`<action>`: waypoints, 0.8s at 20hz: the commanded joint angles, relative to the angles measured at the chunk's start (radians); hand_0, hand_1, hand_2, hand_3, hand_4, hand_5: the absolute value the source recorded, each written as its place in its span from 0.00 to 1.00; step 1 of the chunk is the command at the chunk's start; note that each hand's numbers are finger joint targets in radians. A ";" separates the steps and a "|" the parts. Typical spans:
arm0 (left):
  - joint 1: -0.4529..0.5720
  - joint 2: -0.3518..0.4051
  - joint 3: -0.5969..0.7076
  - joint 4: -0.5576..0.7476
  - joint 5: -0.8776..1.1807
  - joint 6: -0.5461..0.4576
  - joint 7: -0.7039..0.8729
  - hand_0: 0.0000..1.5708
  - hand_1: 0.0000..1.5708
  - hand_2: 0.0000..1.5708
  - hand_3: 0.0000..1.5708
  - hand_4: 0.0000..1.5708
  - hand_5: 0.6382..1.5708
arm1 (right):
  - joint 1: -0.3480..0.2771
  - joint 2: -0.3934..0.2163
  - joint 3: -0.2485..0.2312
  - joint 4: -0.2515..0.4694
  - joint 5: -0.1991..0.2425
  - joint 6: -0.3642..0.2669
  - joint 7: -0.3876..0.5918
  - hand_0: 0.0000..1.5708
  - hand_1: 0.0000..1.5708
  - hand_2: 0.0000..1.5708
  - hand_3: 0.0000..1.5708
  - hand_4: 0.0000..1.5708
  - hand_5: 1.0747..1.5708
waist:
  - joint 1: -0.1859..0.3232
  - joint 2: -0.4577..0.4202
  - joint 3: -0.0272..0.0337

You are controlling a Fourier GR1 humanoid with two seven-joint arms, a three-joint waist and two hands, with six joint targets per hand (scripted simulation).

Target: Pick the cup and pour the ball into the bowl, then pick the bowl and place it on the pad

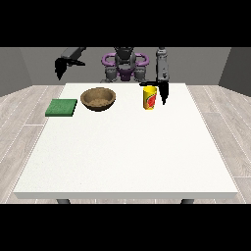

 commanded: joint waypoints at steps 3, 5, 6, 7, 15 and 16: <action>-0.113 0.054 0.031 0.206 0.011 -0.017 -0.071 0.00 0.00 0.00 0.00 0.00 0.94 | -0.037 -0.038 -0.040 0.060 -0.027 0.030 0.017 0.00 0.00 0.00 0.00 0.00 1.00 | 0.012 -0.014 0.0000; -0.074 -0.005 0.000 0.209 -0.020 0.018 -0.159 0.00 0.00 0.00 0.00 0.00 0.95 | -0.048 -0.060 -0.068 0.141 -0.027 0.074 -0.089 0.00 0.00 0.00 0.00 0.00 1.00 | 0.020 0.043 0.0003; -0.117 0.070 0.076 0.304 0.022 -0.016 -0.219 0.00 0.00 0.00 0.00 0.00 0.95 | -0.016 -0.004 -0.007 0.011 -0.005 0.029 -0.041 0.00 0.00 0.00 0.00 0.00 1.00 | -0.023 0.054 -0.0005; -0.111 0.051 0.038 0.323 -0.002 -0.002 -0.181 0.00 0.00 0.00 0.00 0.00 0.95 | -0.038 -0.006 -0.013 0.033 -0.004 -0.005 0.030 0.00 0.00 0.00 0.00 0.00 1.00 | 0.014 -0.014 -0.0002; -0.204 0.014 0.063 0.450 0.014 0.078 -0.256 0.00 0.00 0.00 0.00 0.49 0.73 | -0.032 -0.023 -0.027 0.092 0.001 0.053 -0.073 0.00 0.00 0.00 0.00 0.00 1.00 | -0.019 0.032 0.0000; -0.180 0.035 0.022 0.439 -0.087 0.192 -0.312 0.65 0.65 0.70 0.57 0.93 0.15 | -0.069 -0.033 -0.014 0.012 -0.013 0.035 0.008 0.00 0.00 0.00 0.00 0.00 1.00 | -0.075 0.069 -0.0006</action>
